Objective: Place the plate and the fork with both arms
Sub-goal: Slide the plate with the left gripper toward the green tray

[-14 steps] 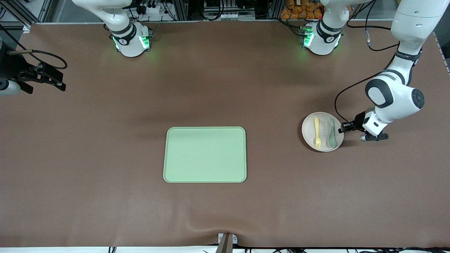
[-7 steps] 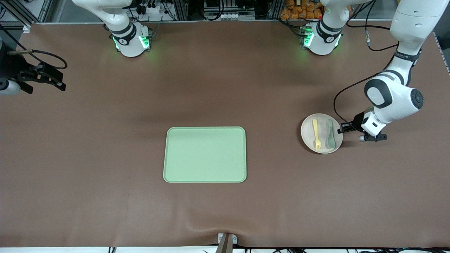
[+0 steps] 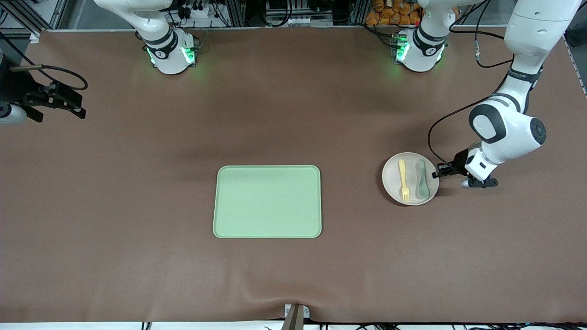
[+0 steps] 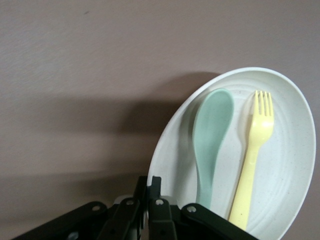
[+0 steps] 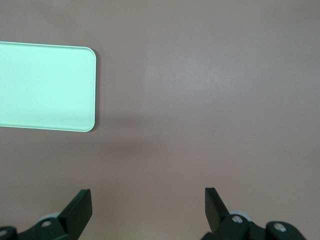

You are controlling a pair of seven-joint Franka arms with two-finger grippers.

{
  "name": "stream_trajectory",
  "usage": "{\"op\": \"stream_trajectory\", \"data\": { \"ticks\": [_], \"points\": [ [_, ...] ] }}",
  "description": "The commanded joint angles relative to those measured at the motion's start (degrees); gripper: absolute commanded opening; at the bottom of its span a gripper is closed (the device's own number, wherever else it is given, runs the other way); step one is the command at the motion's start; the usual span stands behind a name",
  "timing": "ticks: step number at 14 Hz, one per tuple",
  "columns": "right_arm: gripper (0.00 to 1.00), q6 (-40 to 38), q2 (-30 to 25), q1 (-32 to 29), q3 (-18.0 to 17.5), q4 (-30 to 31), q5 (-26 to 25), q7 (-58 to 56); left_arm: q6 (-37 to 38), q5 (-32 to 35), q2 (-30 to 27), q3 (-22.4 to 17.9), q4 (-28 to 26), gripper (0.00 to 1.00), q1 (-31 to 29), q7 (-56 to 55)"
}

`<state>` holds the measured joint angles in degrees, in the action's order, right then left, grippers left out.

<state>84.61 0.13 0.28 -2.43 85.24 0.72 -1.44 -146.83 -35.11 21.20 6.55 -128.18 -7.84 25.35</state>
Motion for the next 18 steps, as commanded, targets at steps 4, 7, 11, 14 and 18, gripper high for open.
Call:
{"op": "stream_trajectory", "data": {
  "ticks": [4, 7, 11, 14, 18],
  "points": [
    [1.00, -0.50, -0.31, 0.07, 0.23, 0.19, 0.07, 0.38, 3.55, -1.89, 0.42, 3.37, 4.68, 0.00, -0.24, 0.84],
    [1.00, -0.50, -0.31, -0.02, 0.23, 0.19, 0.07, 0.38, 6.29, -1.89, 0.51, 3.99, 7.76, 0.00, 0.72, -2.58],
    [1.00, -0.50, -0.31, -0.02, 0.23, 0.19, 0.07, 0.38, 6.30, -1.89, 2.00, 7.24, 12.15, 0.00, 1.86, -9.95],
    [1.00, -0.50, -0.31, -0.02, 0.23, 0.19, 0.07, 0.38, 6.30, -1.72, 4.36, 7.60, 16.63, 0.00, 6.51, -17.33],
    [1.00, -0.58, -0.31, 0.07, 0.23, 0.19, 0.07, 0.38, 6.30, -0.75, 8.67, 7.33, 23.66, 0.00, 12.57, -26.30]
  ]
}}
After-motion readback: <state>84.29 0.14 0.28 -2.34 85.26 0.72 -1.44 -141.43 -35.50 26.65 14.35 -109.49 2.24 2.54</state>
